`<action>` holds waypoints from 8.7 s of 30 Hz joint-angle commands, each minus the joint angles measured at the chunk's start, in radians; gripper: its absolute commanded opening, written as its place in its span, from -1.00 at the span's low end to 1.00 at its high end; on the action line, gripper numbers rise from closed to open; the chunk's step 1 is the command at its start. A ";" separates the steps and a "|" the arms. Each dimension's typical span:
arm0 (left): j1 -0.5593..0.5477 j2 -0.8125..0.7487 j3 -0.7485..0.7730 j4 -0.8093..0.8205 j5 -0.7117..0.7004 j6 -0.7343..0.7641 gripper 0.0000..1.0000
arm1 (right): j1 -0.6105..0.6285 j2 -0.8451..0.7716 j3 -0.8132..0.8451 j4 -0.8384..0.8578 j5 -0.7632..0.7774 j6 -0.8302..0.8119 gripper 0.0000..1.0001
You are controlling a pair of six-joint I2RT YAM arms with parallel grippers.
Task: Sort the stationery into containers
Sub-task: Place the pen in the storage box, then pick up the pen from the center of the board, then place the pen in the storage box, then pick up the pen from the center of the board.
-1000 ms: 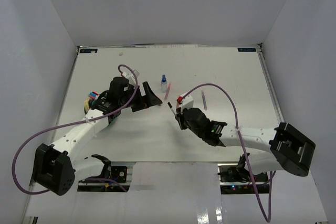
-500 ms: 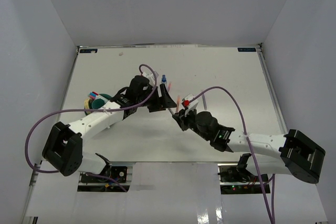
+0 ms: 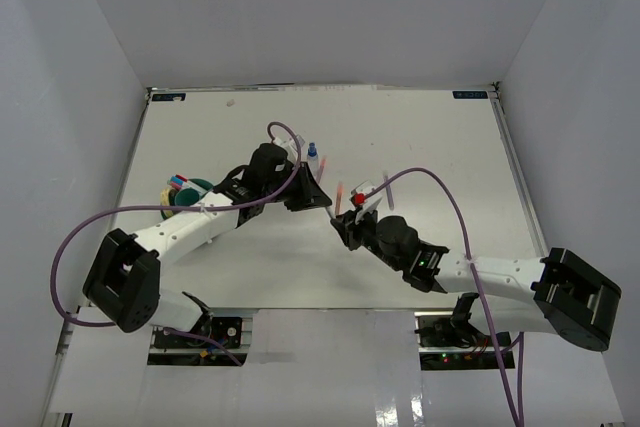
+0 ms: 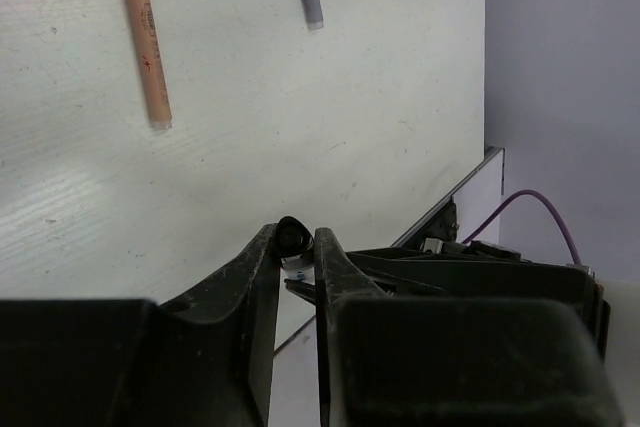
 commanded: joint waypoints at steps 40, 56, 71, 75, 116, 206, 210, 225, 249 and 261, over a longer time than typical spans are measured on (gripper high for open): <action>0.634 -0.324 0.026 -0.226 -0.658 0.388 -0.81 | -0.001 0.019 0.025 -0.052 0.209 -0.005 0.80; 0.727 -0.305 -0.033 -0.172 -0.558 0.385 -0.06 | -0.024 0.044 0.056 -0.136 0.288 0.029 0.81; 0.728 -0.364 -0.054 -0.160 -0.304 0.396 0.91 | -0.386 0.136 0.169 -0.409 0.147 0.192 0.96; 0.727 -0.376 -0.069 -0.152 -0.207 0.396 0.96 | -0.434 0.216 0.221 -0.440 0.127 0.181 1.00; 0.021 -0.183 0.039 -0.100 -0.139 0.057 0.96 | -0.110 -0.028 0.027 -0.009 -0.134 -0.081 -0.72; 0.621 -0.620 -0.210 -0.344 -0.820 0.333 -0.06 | -0.067 0.067 0.083 -0.158 0.191 0.047 0.96; 0.621 -0.634 -0.186 -0.342 -0.756 0.341 0.34 | -0.081 0.090 0.123 -0.210 0.240 0.087 0.96; 0.613 -0.612 -0.207 -0.213 -0.207 0.399 0.95 | -0.164 0.502 0.486 -0.451 0.239 0.228 0.65; 0.198 -0.439 -0.142 -0.160 -0.196 0.186 0.96 | -0.205 0.484 0.352 -0.442 0.148 0.210 -0.85; -0.026 -0.183 -0.013 -0.054 -0.262 0.049 0.96 | -0.164 0.004 0.042 -0.072 -0.180 -0.017 -0.84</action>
